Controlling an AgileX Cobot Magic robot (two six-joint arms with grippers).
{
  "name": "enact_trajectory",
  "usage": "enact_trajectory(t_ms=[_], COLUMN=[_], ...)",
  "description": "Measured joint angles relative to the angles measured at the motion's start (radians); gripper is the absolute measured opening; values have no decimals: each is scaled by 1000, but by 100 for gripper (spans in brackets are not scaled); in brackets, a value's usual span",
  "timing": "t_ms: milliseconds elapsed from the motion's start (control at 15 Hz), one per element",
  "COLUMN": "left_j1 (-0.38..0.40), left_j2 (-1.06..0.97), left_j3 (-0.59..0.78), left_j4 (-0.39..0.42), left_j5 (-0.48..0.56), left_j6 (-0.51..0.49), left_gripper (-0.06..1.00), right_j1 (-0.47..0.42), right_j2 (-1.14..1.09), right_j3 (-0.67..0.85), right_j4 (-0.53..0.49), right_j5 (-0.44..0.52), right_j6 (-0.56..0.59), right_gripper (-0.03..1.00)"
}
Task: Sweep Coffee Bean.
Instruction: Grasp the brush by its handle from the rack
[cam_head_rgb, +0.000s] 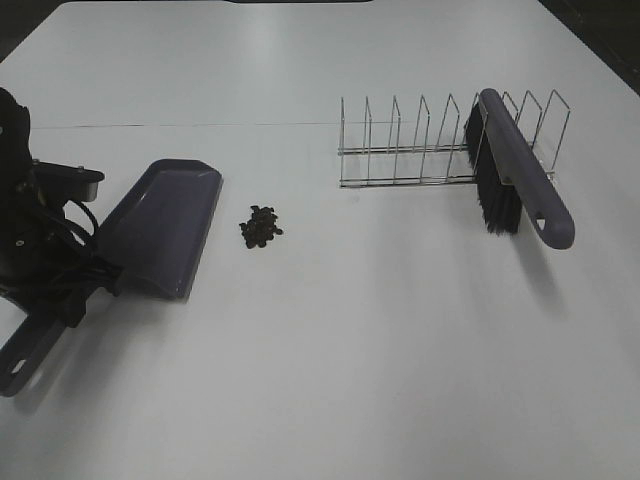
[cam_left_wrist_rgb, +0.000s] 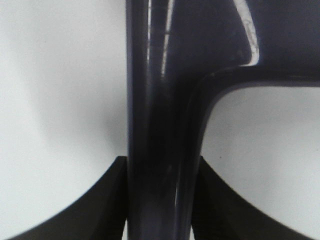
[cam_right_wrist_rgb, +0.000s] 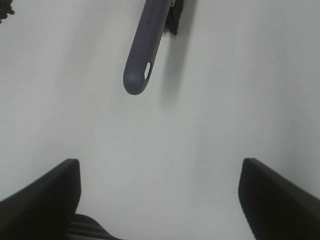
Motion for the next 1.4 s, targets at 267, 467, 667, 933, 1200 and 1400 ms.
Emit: enact_trajectory(t_ms=[267, 467, 667, 933, 1200, 1400], left_j1=[0, 0, 0, 0, 0, 0], left_j2=[-50, -59, -59, -59, -59, -59], left_j3=[0, 0, 0, 0, 0, 0], left_j4=[16, 16, 16, 15, 15, 15], left_j5=[0, 3, 6, 20, 25, 25], left_j6=[0, 0, 0, -1, -1, -1], left_gripper=[33, 33, 33, 33, 33, 33], right_j1=[0, -1, -1, -1, -1, -1], right_j2=[284, 456, 601, 868, 1041, 1141], right_j3=[-216, -381, -535, -794, -915, -958], right_j4=[0, 12, 23, 62, 68, 69], right_j5=[-1, -1, -1, 8, 6, -18], right_j6=[0, -26, -33, -59, -85, -87], right_gripper=[75, 75, 75, 75, 75, 75])
